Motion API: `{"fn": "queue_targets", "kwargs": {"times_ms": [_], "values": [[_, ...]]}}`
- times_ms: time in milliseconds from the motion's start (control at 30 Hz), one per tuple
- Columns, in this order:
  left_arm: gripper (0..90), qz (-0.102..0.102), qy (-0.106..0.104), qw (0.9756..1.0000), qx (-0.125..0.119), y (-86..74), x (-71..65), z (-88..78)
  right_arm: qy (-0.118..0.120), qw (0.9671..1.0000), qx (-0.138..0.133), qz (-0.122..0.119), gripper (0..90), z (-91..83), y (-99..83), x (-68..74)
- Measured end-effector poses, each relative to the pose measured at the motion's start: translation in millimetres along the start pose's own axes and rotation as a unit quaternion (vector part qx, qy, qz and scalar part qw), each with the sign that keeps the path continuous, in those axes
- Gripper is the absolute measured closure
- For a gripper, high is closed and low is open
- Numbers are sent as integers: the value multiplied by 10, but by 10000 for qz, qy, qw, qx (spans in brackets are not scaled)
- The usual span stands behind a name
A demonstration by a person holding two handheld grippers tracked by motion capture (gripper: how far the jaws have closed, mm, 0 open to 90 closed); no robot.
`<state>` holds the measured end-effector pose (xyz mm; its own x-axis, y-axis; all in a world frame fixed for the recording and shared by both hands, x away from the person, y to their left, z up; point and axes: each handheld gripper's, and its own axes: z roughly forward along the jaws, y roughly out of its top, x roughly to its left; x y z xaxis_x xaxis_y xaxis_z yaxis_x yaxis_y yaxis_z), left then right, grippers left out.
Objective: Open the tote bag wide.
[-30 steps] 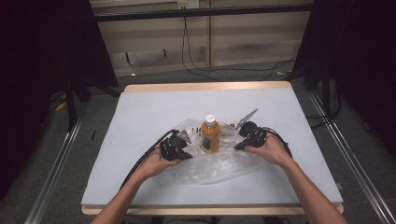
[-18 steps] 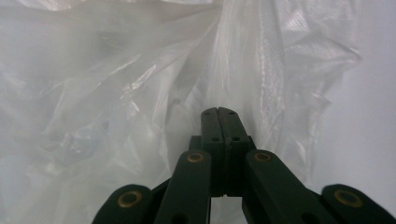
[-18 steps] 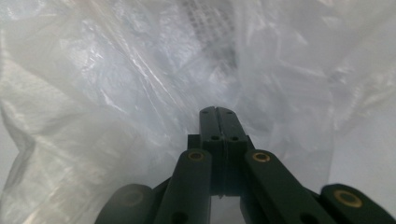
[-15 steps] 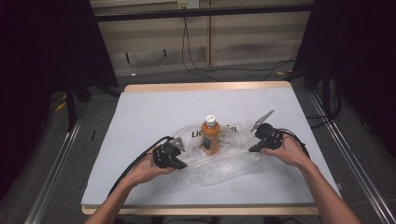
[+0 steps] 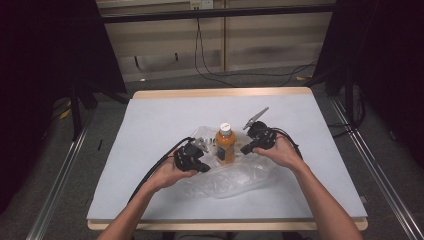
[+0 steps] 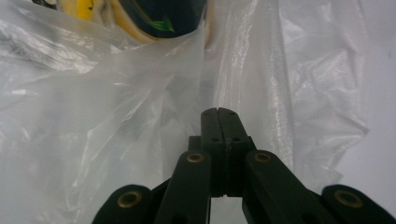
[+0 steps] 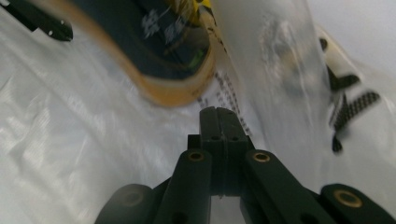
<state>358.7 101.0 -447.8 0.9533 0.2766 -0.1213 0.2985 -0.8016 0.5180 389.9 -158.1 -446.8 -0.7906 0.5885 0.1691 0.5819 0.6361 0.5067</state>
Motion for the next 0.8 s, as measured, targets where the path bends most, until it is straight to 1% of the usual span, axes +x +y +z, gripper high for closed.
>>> {"fn": "queue_targets", "kwargs": {"times_ms": [33, 67, 100, 133, 167, 200, 233, 300, 333, 367, 400, 433, 467, 500, 533, 567, 600, 633, 667, 700, 733, 767, 800], "values": [[900, -33, 10, 10000, -10, 4, 14, 5, 0, 10000, 0, 0, 900, 0, 0, 0], [900, -30, 18, 10000, -8, 5, 45, 23, 3, 10000, 65, 22, 900, 76, 53, -6], [900, -30, 18, 10000, -8, 5, 45, 23, 3, 10000, 65, 22, 900, 76, 53, -6], [900, -56, -4, 10000, 54, 2, 52, 38, -37, 10000, 57, 59, 900, 99, 76, -8], [900, -26, -5, 9999, 101, -3, 65, 55, -48, 10000, 33, 62, 900, 118, 95, -18], [900, -49, 4, 9998, 173, -10, 67, 70, -108, 9998, 43, 129, 900, 158, 119, -19], [900, -22, 11, 9998, 198, -13, 76, 84, -108, 9998, 43, 129, 900, 158, 119, -19], [900, -125, 14, 9998, 151, -17, 87, 93, -171, 9993, 330, 22, 900, 236, 102, 0], [900, -129, 58, 9998, 151, -15, 91, 93, -161, 9993, 328, 50, 900, 232, 91, 5], [900, -102, 74, 9998, 174, -15, 101, 90, -125, 9992, 378, 10, 900, 218, 82, 5], [900, -178, 103, 9997, 132, -20, 105, 94, -99, 9990, 442, -33, 900, 205, 67, 11], [900, -200, 161, 9996, 119, -25, 120, 92, -71, 9987, 505, -74, 900, 187, 49, 17], [900, -200, 161, 9996, 119, -25, 120, 92, -71, 9987, 505, -74, 900, 187, 49, 17], [900, -211, 302, 9993, 112, -47, 147, 92, 6, 9978, 640, -141, 900, 144, -5, 26], [900, -211, 302, 9993, 112, -47, 147, 92, 6, 9978, 640, -141, 900, 144, -5, 26], [900, -198, 249, 9994, 156, -79, 187, 67, 72, 9967, 768, -237, 900, 98, -66, 39], [900, -198, 249, 9994, 156, -79, 187, 67, 72, 9967, 768, -237, 900, 98, -66, 39], [900, -383, 319, 9987, 67, -104, 184, 58, 148, 9954, 903, -296, 900, 52, -126, 58], [900, -383, 319, 9987, 67, -104, 184, 58, 219, 9946, 960, -338, 900, 30, -155, 60], [900, -366, 322, 9988, 100, -114, 194, 47, 219, 9946, 960, -338, 900, 30, -155, 60], [900, -229, 343, 9989, 229, -119, 217, 25, 251, 9934, 1036, -415, 900, 9, -186, 60], [900, -364, 388, 9985, 155, -129, 207, 27, 358, 9914, 1166, -468, 900, -42, -248, 69], [900, -420, 406, 9982, 138, -153, 216, 13, 372, 9908, 1192, -516, 900, -67, -283, 70]]}}
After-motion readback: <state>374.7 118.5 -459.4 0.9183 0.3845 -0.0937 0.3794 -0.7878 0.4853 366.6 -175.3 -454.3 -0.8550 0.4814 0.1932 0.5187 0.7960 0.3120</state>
